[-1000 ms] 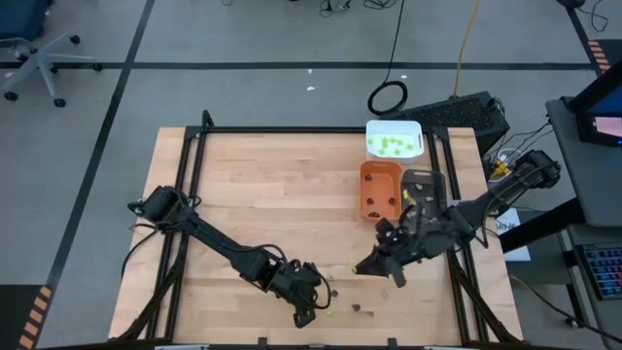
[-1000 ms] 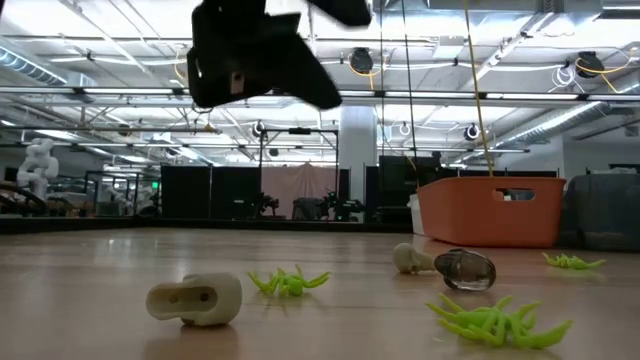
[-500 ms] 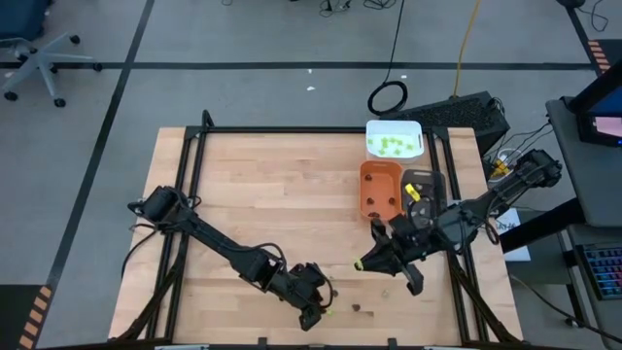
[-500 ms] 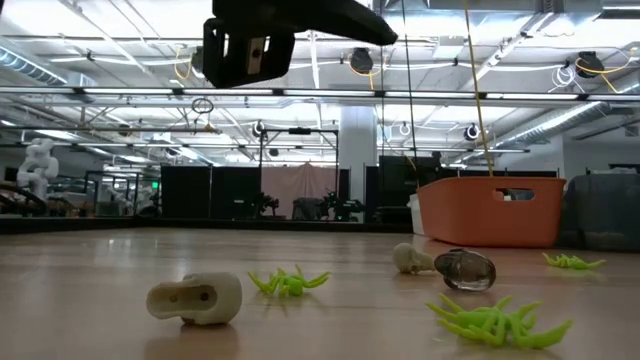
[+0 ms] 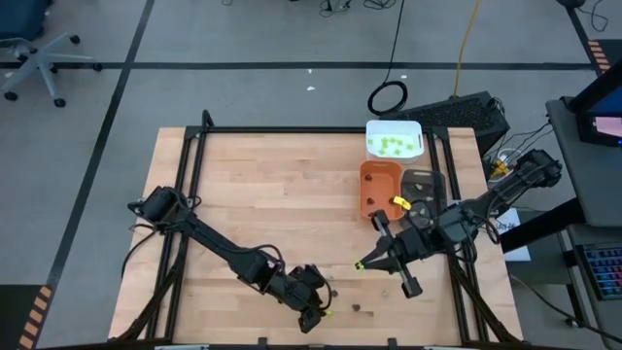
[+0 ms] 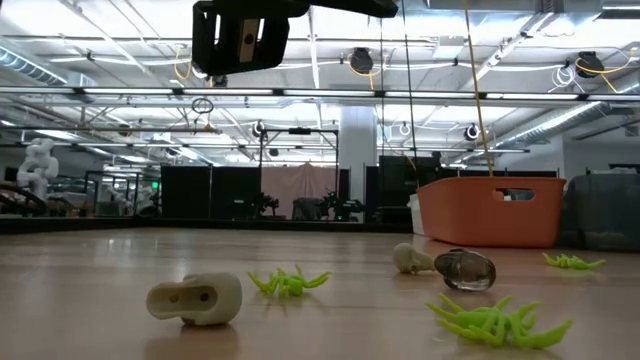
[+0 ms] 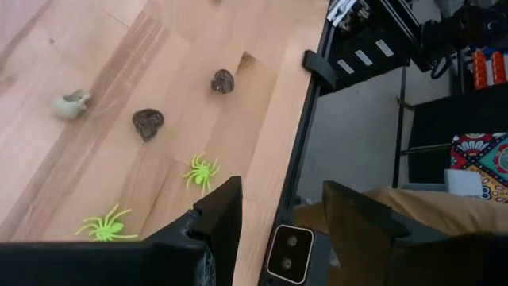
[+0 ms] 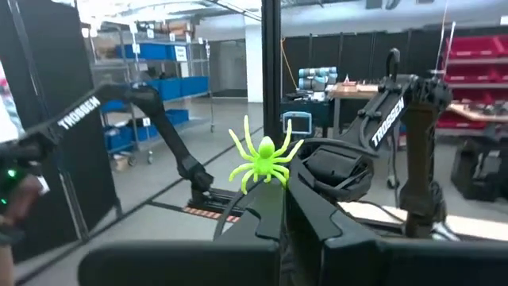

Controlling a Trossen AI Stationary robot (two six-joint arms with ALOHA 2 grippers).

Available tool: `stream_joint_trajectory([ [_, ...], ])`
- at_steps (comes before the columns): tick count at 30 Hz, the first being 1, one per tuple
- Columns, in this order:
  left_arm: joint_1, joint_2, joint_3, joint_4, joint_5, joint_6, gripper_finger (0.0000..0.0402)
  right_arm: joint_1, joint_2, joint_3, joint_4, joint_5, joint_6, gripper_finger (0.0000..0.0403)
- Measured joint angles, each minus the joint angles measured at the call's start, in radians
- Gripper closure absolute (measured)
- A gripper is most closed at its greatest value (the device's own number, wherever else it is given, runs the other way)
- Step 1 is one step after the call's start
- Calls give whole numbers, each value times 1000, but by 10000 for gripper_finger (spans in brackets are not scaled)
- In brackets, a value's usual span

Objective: Sort Halloween decoration
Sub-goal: Put the green spider toy into the white bin

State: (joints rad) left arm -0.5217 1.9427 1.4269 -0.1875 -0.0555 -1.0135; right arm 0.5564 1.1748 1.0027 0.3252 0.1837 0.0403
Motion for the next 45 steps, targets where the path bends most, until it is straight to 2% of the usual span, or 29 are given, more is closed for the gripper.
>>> stream_joint_trajectory([
  [5, 0, 0, 0, 0, 0, -2, 226, 0, -5, 0, 0, 0, -22, 403],
  [8, 0, 0, 0, 0, 0, -3, 226, 0, -9, 0, 0, 2, 44, 403],
  [13, 2, -12, 0, 0, 0, -2, 226, 0, -10, 0, 9, 30, 221, 403],
  [19, 18, -42, 0, -10, -2, 5, 226, 0, -10, 0, 1, 124, 545, 403],
  [23, 30, -75, 0, -18, -24, 26, 226, -12, -10, 0, -1, 133, 735, 403],
  [29, 46, -142, 0, -46, -68, 80, 226, -45, -10, 0, -1, 148, 894, 403],
  [37, 76, -226, 0, -118, -113, 144, 226, -178, -39, 0, -40, 181, 907, 403],
  [45, 123, -306, 0, -297, -152, 213, 226, -412, -178, 0, -314, 182, 908, 403],
])
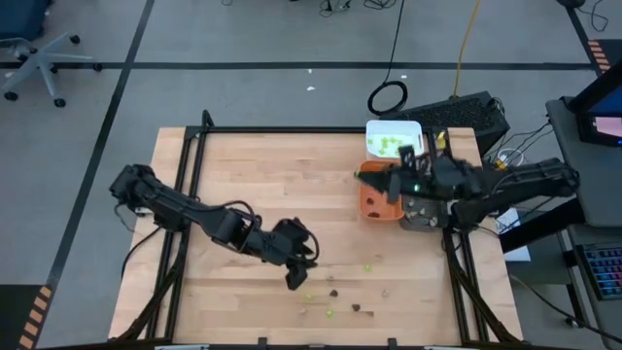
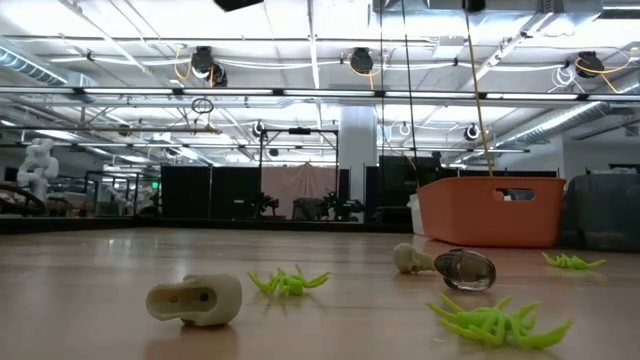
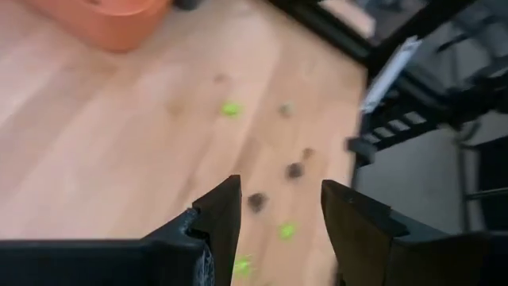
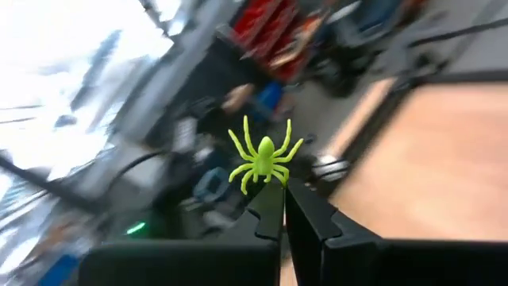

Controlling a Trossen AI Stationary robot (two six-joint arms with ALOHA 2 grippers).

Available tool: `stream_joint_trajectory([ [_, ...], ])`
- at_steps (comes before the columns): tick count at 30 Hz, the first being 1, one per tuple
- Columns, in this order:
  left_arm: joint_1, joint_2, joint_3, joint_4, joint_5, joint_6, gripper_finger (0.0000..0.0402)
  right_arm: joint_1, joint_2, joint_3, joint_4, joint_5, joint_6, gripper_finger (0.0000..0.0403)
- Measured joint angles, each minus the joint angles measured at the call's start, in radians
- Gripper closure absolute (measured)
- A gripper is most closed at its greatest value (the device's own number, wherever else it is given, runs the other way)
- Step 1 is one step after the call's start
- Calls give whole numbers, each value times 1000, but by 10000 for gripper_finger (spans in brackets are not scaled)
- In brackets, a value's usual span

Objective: Sort Halloween decoration
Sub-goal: Put the green spider toy into the white bin

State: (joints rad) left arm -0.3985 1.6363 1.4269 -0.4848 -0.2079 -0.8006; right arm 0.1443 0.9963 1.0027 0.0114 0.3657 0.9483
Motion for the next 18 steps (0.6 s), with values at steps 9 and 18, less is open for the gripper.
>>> stream_joint_trajectory([
  [9, 83, -22, 0, -137, -7, 46, 226, -363, -51, 0, -267, -2, -18, 403],
  [18, 199, -22, 0, -160, 4, 81, 226, -684, 32, 0, -536, -117, -138, 403],
])
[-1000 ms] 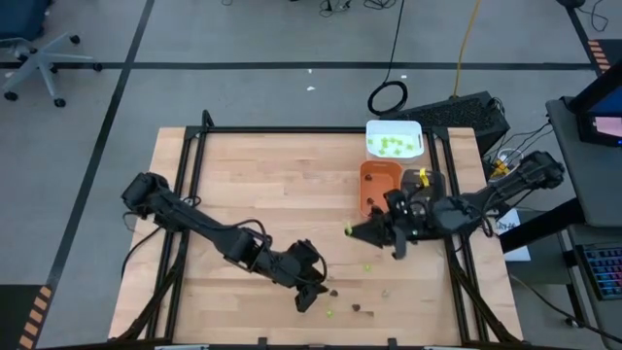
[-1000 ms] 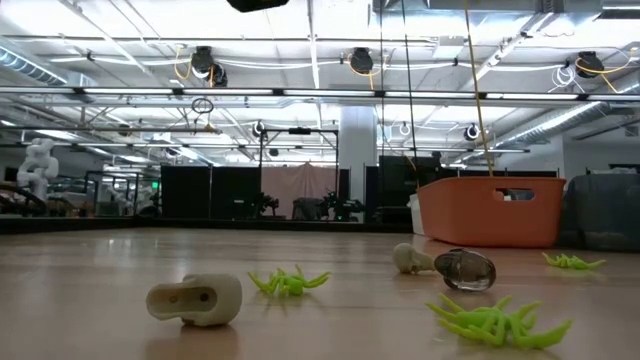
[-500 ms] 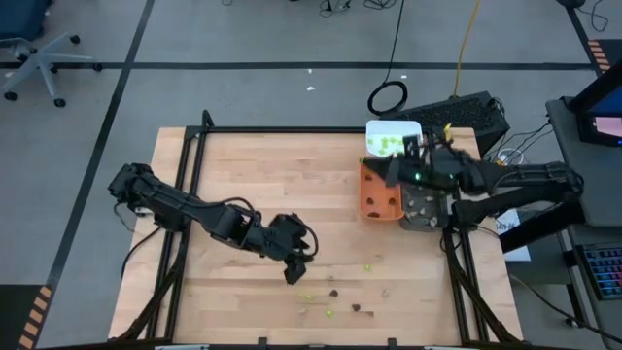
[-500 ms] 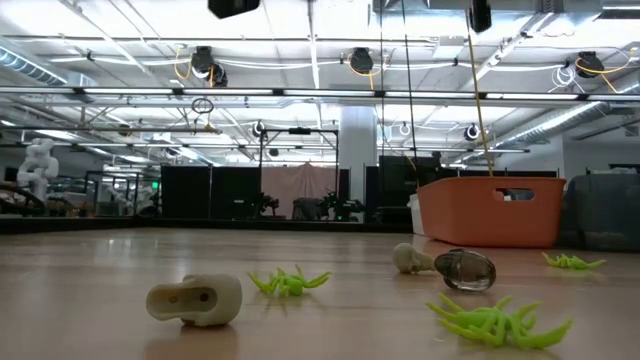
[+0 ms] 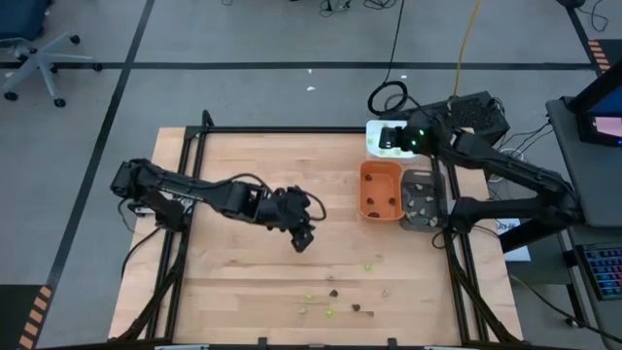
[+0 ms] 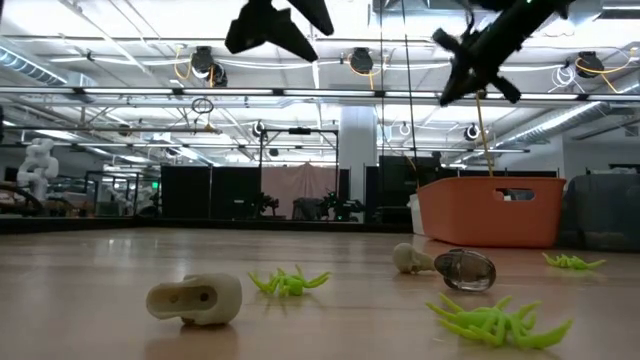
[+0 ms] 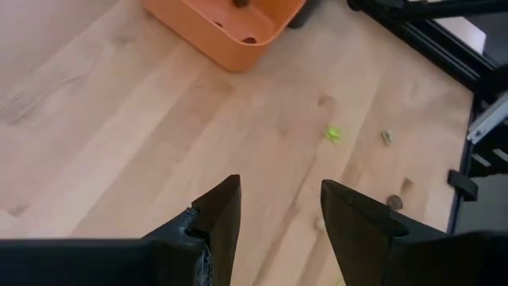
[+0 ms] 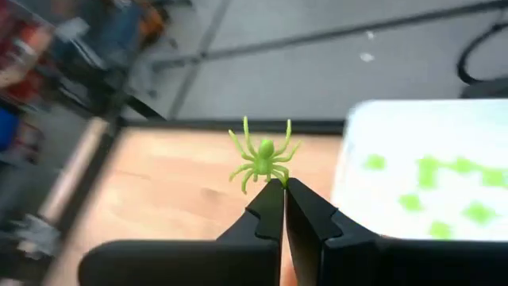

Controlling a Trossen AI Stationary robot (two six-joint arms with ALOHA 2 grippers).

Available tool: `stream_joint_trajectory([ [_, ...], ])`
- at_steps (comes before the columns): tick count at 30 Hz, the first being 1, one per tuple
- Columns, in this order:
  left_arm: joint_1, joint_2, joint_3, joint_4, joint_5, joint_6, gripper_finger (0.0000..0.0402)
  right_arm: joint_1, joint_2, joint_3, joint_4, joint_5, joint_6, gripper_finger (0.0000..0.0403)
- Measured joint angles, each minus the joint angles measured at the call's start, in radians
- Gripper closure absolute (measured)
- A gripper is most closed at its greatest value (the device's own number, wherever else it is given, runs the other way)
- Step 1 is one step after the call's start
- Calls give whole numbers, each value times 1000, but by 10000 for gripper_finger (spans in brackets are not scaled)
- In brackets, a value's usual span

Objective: Sort Halloween decoration
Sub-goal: Put the green spider toy into the white bin

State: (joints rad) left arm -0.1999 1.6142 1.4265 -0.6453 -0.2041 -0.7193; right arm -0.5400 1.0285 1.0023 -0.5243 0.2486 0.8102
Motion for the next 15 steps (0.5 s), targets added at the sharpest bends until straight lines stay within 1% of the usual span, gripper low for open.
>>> stream_joint_trajectory([
  [3, 30, 0, 0, -1, 20, -5, 226, -93, 62, 0, -5, -100, -60, 403],
  [6, 50, 0, 0, 0, 22, -5, 226, -173, 143, 0, -11, -169, -105, 403],
  [10, 66, 0, 0, 0, 29, -5, 226, -248, 246, 0, -15, -175, -146, 403],
  [15, 70, 0, 0, 0, 47, -8, 226, -301, 340, 0, -15, -200, -171, 403],
])
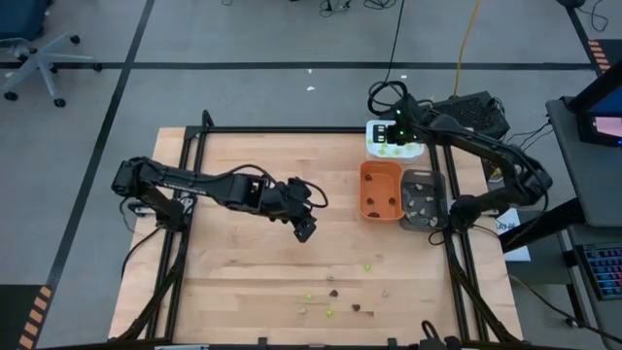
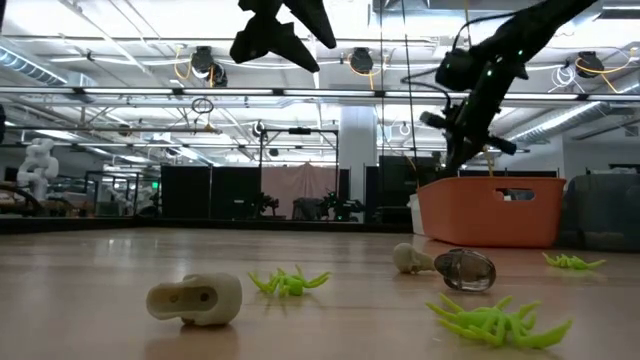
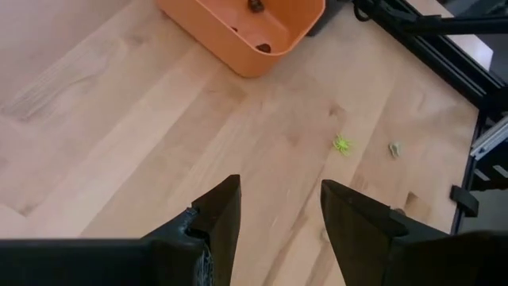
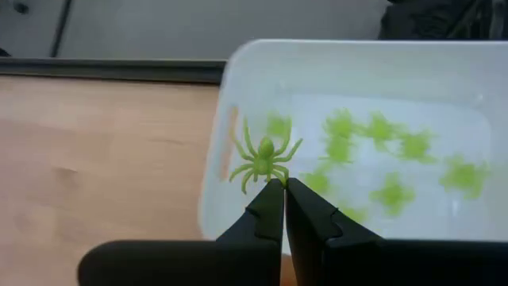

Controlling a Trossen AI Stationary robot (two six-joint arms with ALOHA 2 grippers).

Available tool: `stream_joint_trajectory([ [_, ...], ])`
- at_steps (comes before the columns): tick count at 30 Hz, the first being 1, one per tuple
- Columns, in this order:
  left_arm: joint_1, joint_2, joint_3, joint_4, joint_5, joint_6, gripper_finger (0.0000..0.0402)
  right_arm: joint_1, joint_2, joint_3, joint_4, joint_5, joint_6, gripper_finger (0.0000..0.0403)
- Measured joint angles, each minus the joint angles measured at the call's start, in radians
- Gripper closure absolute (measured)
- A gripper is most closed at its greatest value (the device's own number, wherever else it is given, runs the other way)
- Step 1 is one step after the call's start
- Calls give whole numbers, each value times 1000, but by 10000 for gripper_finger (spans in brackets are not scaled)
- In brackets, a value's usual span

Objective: Sort Halloween decoration
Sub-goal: Put the green spider toy into the white bin

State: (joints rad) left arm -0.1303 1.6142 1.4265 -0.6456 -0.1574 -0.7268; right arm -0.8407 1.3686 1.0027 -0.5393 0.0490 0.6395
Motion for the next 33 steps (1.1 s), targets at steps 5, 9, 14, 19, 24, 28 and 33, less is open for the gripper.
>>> stream_joint_trajectory([
  [5, -1, 0, 0, 0, 1, -20, 226, -33, 73, 0, -19, 0, 0, 396],
  [9, -3, 0, 0, 0, 0, -24, 226, -51, 104, 0, -44, 0, -1, 369],
  [14, -17, 0, 0, 0, 17, -26, 226, -51, 63, 0, -47, 0, -25, 306],
  [19, -60, 0, 0, 0, 24, -53, 226, -50, -54, 10, -58, -39, -39, 227],
  [24, -120, 0, 0, 0, 23, -58, 226, 26, -235, 24, -27, -171, -6, 181],
  [28, -162, 0, -7, 8, 15, -11, 226, 165, -363, 24, -37, -176, 60, 175],
  [33, -208, 0, -31, 7, 12, 54, 226, 412, -442, 24, -38, -103, 109, 175],
])
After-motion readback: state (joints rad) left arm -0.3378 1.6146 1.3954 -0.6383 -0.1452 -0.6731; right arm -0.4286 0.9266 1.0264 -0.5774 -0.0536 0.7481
